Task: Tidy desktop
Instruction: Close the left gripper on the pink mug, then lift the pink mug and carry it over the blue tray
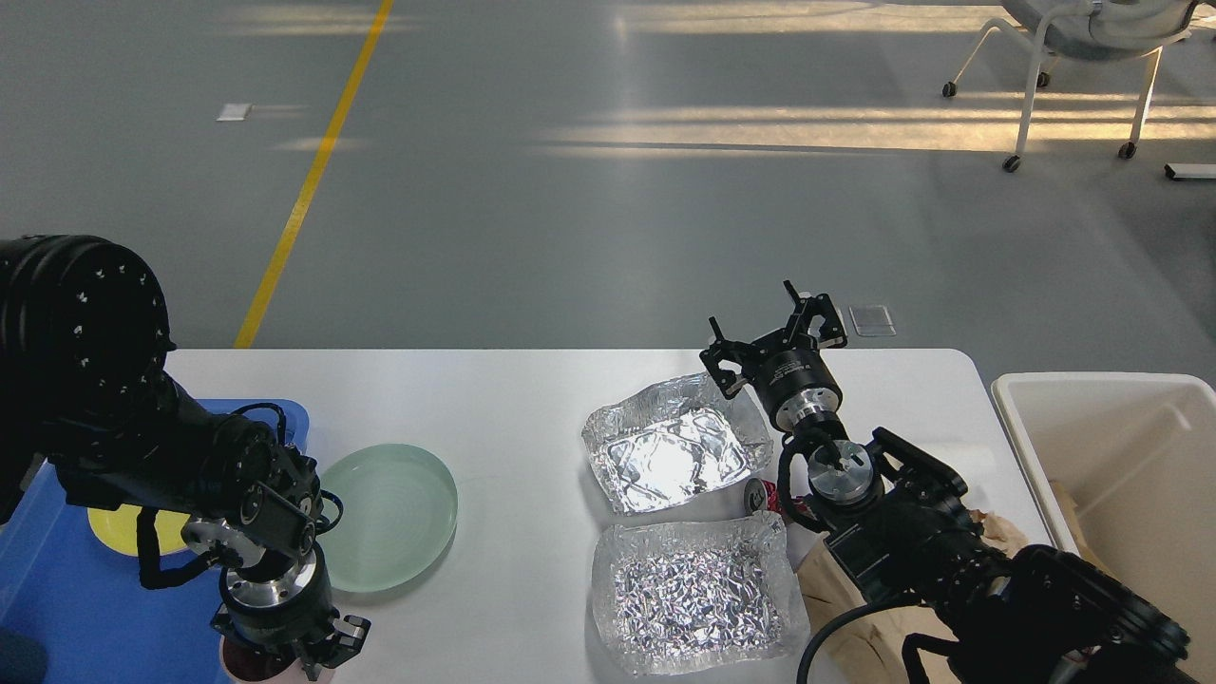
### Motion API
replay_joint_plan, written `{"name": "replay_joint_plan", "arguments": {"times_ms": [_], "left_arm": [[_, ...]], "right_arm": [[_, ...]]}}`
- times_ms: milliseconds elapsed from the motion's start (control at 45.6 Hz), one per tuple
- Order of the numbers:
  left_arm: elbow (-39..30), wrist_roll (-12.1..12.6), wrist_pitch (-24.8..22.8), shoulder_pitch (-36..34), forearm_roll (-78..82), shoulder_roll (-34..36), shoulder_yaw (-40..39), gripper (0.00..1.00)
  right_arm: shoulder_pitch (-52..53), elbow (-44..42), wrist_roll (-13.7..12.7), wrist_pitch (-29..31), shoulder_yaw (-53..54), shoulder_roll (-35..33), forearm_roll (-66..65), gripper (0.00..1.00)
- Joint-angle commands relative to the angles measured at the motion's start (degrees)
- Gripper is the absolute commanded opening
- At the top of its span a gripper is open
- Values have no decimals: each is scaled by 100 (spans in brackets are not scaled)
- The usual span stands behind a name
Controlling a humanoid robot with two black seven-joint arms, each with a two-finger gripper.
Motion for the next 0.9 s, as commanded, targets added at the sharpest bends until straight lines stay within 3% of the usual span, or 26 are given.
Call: {"name": "replay_joint_plan", "arguments": {"times_ms": [0,394,570,679,877], "left_arm": [[-20,312,3,-22,-7,0,-31,0],[-72,357,-6,-163,10,35,-171,0],[-248,348,-146,-549,10,88,-435,0],[-292,321,-830,-1128,1,176,-576,0],[-292,234,-2649,-2552,-25,606,-673,0]], "right_arm": [[0,0,0,0,0,0,0,100],[0,0,0,0,0,0,0,100],[0,0,0,0,0,0,0,100],[0,0,0,0,0,0,0,100],[0,0,0,0,0,0,0,100]]}}
